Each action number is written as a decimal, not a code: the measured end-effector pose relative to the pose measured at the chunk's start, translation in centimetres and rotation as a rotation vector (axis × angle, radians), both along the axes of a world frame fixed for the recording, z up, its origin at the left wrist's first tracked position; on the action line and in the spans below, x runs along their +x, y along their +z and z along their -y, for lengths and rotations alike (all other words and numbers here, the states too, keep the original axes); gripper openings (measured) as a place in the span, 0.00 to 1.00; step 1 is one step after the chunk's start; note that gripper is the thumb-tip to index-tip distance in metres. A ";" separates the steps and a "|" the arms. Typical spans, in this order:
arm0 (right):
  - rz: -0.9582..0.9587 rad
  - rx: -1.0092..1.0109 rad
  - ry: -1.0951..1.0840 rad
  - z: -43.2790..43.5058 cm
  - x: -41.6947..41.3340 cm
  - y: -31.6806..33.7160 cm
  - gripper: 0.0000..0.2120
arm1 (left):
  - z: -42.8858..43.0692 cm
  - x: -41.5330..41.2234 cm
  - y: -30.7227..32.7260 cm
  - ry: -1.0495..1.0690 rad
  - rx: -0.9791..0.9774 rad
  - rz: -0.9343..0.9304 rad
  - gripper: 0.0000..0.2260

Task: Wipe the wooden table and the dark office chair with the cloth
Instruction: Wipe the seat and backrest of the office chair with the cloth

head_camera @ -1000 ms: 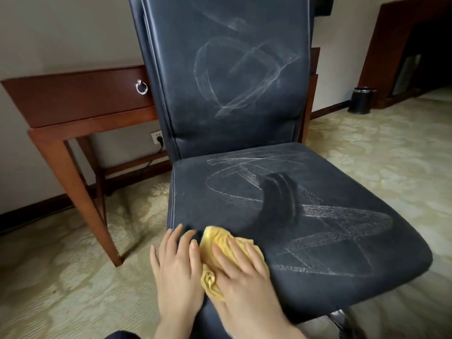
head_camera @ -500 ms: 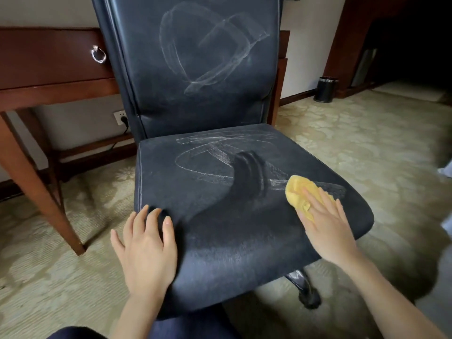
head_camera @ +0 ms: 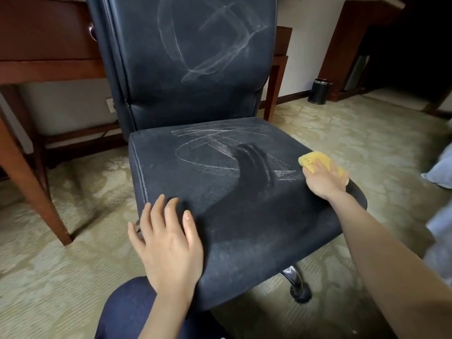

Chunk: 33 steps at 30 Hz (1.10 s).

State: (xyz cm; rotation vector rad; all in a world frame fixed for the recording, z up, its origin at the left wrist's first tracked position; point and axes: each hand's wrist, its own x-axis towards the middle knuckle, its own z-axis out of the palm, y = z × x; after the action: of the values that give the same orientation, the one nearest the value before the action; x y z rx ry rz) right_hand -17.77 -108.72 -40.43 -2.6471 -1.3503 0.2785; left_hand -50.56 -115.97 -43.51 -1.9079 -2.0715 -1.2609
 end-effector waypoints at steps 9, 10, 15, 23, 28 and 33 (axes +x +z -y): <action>0.224 0.228 0.578 2.9 -15.1 0.1 0.18 | -0.5 -1.6 0.0 0.005 0.000 0.062 0.21; 0.246 0.228 0.624 3.9 -16.6 -0.2 0.18 | -0.7 -2.0 0.0 0.004 0.000 0.064 0.21; 0.154 0.307 0.714 10.0 -21.2 -2.5 0.24 | -1.8 -3.7 0.3 -0.022 -0.016 0.043 0.23; 0.266 0.412 0.675 12.7 -14.6 -4.8 0.23 | -3.6 -5.8 0.7 -0.041 0.000 -0.033 0.20; 0.225 0.463 0.473 12.4 -8.5 -5.8 0.22 | -4.4 -6.5 0.5 -0.033 0.009 -0.032 0.19; 0.023 0.660 0.060 12.8 -4.1 -6.2 0.23 | -4.6 -6.7 0.4 -0.041 0.005 -0.022 0.20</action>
State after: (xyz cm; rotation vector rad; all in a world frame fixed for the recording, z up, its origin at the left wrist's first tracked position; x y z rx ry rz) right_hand -21.86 -121.53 -46.60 -2.0650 -1.2509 -0.1702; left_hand -57.26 -111.35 -43.06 -1.9629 -2.0274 -1.2463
